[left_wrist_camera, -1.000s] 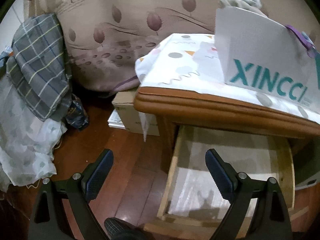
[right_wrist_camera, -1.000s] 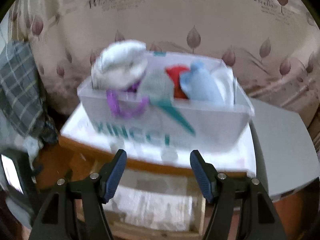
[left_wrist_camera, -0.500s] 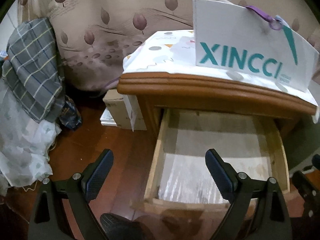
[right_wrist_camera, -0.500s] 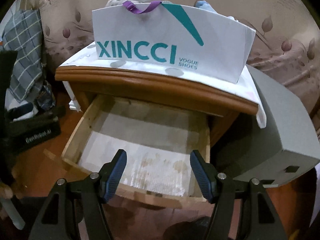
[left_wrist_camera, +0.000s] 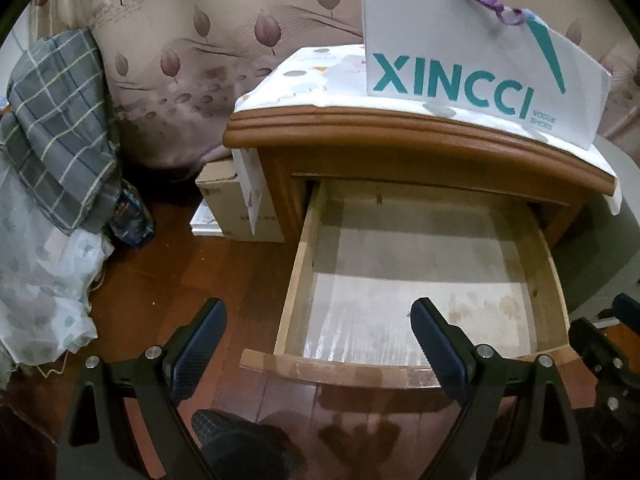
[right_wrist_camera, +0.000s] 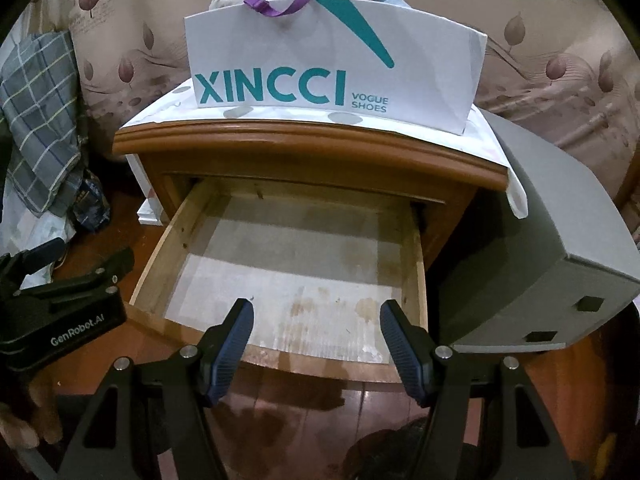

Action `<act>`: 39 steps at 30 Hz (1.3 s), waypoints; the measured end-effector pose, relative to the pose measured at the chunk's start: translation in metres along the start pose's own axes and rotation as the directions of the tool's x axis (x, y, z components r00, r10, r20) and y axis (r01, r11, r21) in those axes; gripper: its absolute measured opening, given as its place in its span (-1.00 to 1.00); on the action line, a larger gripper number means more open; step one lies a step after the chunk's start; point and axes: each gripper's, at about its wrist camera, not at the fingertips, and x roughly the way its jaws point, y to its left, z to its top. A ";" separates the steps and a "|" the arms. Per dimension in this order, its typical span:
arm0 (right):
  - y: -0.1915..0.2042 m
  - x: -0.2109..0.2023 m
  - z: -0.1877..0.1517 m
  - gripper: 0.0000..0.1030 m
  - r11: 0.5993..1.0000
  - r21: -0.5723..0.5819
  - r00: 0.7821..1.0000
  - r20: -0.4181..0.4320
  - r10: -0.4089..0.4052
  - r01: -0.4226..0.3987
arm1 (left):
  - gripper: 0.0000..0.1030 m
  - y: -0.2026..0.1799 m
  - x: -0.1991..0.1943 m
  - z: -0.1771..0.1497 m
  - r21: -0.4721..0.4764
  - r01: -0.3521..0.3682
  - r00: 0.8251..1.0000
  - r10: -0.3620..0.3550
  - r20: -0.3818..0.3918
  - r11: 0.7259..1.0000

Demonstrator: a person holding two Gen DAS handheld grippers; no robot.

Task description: Take underwear out of drawer

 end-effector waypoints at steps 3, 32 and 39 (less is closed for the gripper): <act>0.000 0.000 -0.002 0.31 1.000 0.006 1.000 -0.014 0.007 -0.007 | 0.78 -0.001 0.002 0.000 0.003 0.005 1.000 -0.005 -0.006 1.000; 0.004 0.014 -0.008 0.31 1.000 -0.020 0.999 -0.042 -0.019 0.018 | 0.78 -0.002 0.000 0.001 -0.009 0.057 0.998 -0.057 -0.002 0.998; 0.005 0.016 -0.008 0.31 1.000 -0.024 0.999 -0.047 -0.018 0.017 | 0.78 -0.001 0.000 0.001 -0.005 0.054 0.999 -0.054 -0.001 0.999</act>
